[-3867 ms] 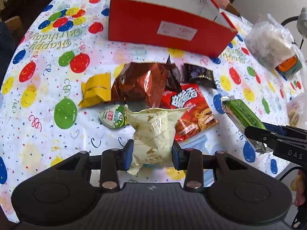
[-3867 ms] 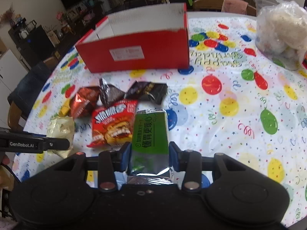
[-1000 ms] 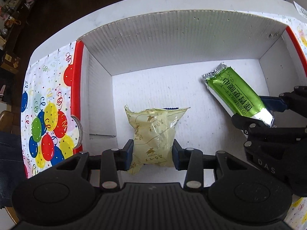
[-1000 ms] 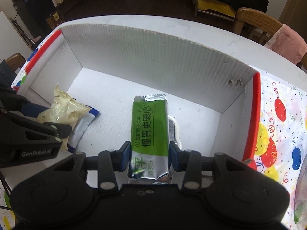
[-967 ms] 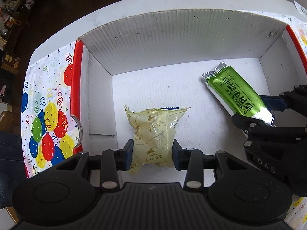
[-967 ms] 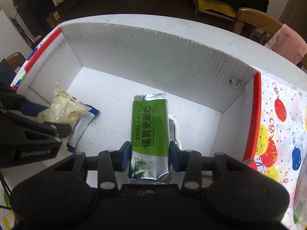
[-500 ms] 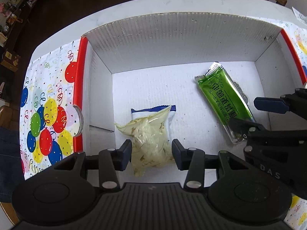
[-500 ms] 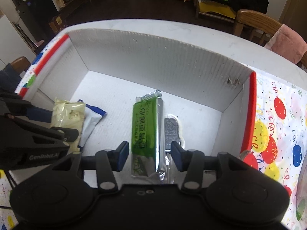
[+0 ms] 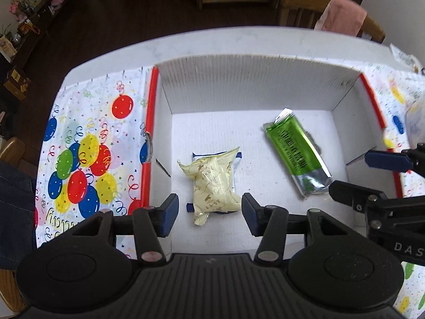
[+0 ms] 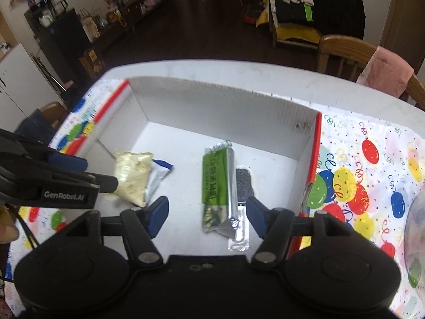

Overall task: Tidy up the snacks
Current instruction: 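Lift both tools out of the box back toward the remaining snacks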

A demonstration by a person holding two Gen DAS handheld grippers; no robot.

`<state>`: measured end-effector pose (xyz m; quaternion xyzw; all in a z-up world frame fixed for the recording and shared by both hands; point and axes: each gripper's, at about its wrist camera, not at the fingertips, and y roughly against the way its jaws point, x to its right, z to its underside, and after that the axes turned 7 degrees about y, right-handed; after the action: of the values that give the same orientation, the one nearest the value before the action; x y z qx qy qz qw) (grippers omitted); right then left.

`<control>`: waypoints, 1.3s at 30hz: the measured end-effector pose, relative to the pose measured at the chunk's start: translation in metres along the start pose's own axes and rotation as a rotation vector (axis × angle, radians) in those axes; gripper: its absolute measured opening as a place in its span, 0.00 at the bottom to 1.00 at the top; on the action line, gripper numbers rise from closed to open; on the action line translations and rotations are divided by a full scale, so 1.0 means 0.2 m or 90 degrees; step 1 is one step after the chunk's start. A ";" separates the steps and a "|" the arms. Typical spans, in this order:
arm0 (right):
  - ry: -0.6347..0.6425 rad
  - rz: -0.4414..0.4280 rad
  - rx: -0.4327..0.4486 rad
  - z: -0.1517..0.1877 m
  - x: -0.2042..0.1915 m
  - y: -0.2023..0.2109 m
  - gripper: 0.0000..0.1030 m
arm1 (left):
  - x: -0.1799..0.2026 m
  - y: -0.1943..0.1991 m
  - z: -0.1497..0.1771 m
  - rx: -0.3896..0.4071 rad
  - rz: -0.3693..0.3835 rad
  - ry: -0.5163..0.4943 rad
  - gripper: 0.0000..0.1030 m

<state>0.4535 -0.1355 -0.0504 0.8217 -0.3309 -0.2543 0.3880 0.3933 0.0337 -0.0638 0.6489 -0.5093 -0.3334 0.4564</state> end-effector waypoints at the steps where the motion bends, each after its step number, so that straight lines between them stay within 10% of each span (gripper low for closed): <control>1: -0.002 -0.003 0.006 0.01 -0.01 0.03 0.62 | -0.01 0.03 0.01 0.008 0.006 0.001 0.50; 39: -0.004 -0.053 0.177 0.55 -0.54 0.71 1.00 | -0.28 0.76 0.85 0.197 0.083 0.014 0.68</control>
<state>0.2602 -0.1763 0.0196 0.8797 -0.3299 -0.2248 0.2585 0.1717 0.0350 0.0140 0.6807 -0.5903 -0.2137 0.3774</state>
